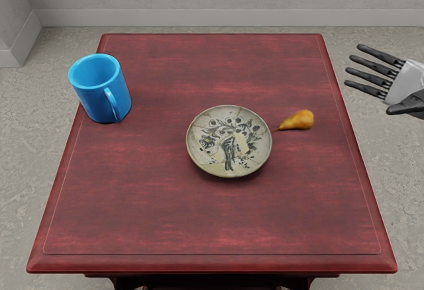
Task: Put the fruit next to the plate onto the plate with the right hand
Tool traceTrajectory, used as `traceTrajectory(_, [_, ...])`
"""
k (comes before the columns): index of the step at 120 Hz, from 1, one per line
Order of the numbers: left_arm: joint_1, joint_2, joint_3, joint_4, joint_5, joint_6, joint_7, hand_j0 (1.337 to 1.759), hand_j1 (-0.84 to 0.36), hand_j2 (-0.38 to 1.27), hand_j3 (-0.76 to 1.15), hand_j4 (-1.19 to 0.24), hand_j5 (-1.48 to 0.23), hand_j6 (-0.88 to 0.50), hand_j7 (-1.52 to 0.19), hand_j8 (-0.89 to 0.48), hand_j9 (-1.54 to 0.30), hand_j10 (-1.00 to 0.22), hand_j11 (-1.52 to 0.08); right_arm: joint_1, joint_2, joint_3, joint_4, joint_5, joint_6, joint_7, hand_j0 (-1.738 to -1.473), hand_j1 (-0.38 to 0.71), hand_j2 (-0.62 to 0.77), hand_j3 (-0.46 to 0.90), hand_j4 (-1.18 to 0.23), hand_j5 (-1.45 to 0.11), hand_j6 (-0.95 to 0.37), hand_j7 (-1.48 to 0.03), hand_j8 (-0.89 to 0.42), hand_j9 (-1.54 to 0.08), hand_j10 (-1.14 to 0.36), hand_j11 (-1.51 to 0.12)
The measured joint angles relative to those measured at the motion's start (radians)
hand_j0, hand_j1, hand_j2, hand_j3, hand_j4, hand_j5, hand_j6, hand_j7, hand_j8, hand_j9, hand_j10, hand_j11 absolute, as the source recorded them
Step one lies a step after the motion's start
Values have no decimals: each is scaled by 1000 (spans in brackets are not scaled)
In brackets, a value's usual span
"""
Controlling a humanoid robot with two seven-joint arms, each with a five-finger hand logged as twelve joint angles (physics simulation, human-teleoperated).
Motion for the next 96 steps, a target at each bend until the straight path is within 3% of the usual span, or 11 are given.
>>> traceTrajectory(20, [0, 0, 0, 0, 0, 0, 0, 1658, 348, 0, 0, 0, -1, 0, -1, 0, -1, 0, -1, 23, 10, -5, -1, -7, 0, 0, -1658, -349, 1, 0, 0, 0, 2, 0, 2, 0, 1, 0])
traceTrajectory(37, [0, 0, 0, 0, 0, 0, 0, 1658, 348, 0, 0, 0, -1, 0, -1, 0, -1, 0, -1, 143, 6, -145, 16, -89, -1, 0, -1658, -349, 1, 0, 0, 0, 2, 0, 2, 0, 1, 0])
traceTrajectory(62, [-2, 0, 0, 0, 0, 0, 0, 1658, 348, 0, 0, 0, -1, 0, -1, 0, -1, 0, -1, 333, 10, -269, 101, -427, -66, 0, -1658, -349, 1, 0, 0, 0, 1, 0, 1, 0, 1, 0])
traceTrajectory(96, [-2, 0, 0, 0, 0, 0, 0, 1658, 348, 0, 0, 0, -1, 0, -1, 0, -1, 0, -1, 388, 87, -337, 230, -884, -159, 0, -1658, -349, 1, 0, 0, 0, 0, 0, 0, 0, 0, 0])
